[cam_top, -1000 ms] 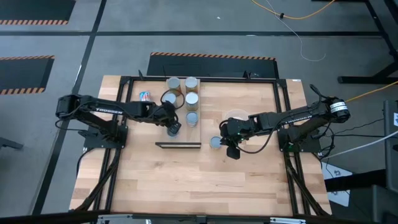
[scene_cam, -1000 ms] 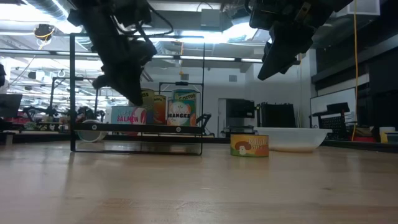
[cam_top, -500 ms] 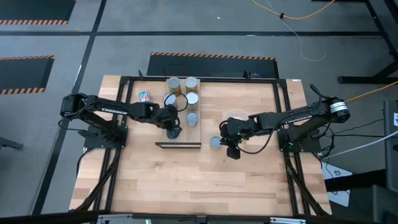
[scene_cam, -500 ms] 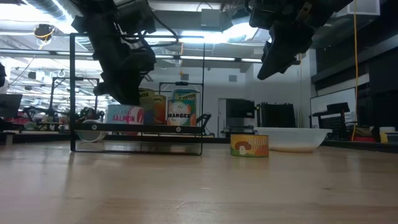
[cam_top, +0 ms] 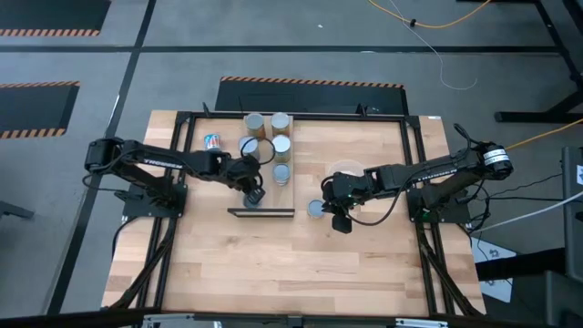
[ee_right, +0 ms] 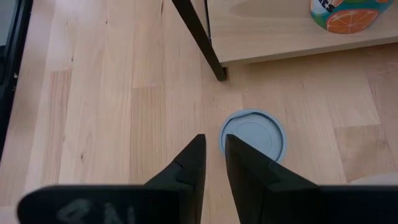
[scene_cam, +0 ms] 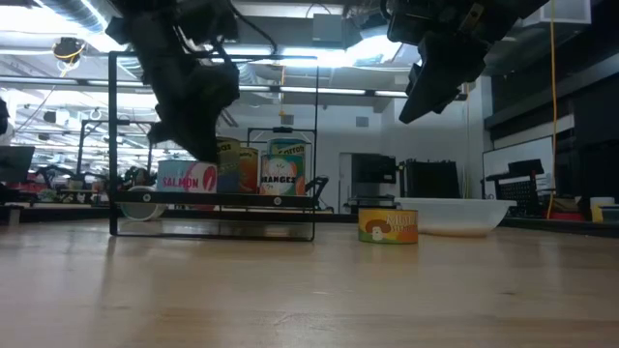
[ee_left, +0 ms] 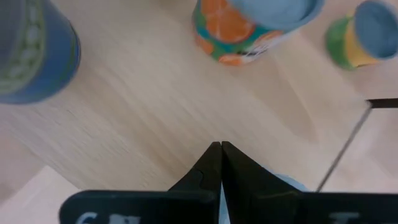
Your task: Pick and place cans onto a shelf
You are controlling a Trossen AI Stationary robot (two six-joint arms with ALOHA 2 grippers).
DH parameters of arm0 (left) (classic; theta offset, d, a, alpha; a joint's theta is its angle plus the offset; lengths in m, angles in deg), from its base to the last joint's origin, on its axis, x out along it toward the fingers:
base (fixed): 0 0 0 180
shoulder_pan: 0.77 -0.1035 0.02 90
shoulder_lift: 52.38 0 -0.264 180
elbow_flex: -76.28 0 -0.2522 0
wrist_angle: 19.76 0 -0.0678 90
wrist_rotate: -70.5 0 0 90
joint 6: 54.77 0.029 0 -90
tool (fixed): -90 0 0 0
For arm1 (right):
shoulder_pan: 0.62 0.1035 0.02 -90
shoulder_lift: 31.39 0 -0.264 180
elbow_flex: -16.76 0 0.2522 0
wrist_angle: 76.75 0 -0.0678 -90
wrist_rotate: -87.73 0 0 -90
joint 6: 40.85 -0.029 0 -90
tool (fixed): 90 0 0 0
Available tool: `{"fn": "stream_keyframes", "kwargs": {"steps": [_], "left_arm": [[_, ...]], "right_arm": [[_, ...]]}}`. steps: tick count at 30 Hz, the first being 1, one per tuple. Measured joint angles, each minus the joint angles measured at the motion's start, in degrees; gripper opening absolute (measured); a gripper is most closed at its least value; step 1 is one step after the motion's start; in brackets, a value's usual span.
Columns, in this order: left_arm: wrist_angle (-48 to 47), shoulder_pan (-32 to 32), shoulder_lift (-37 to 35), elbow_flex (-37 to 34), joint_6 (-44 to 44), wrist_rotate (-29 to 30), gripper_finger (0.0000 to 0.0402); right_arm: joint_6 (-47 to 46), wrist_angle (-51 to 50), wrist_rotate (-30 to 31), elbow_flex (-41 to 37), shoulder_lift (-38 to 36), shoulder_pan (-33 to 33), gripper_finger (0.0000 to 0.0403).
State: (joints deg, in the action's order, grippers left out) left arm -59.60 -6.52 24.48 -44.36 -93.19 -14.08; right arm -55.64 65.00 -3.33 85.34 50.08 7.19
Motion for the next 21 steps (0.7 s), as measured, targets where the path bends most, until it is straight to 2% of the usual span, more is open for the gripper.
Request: {"fn": "stream_keyframes", "kwargs": {"steps": [15, 21], "left_arm": [[-5.0, -2.3, -20.8, 0.0, 10.3, 0.2, 0.0003], [-6.8, -4.6, -28.0, 0.0, 14.1, 4.6, 0.0031]], "right_arm": [[0.0, 0.4, 0.0, 0.0, 0.0, 0.0, 0.0066], [0.0, 1.2, 0.0, 0.0, 0.0, -0.1, 0.009]]}}
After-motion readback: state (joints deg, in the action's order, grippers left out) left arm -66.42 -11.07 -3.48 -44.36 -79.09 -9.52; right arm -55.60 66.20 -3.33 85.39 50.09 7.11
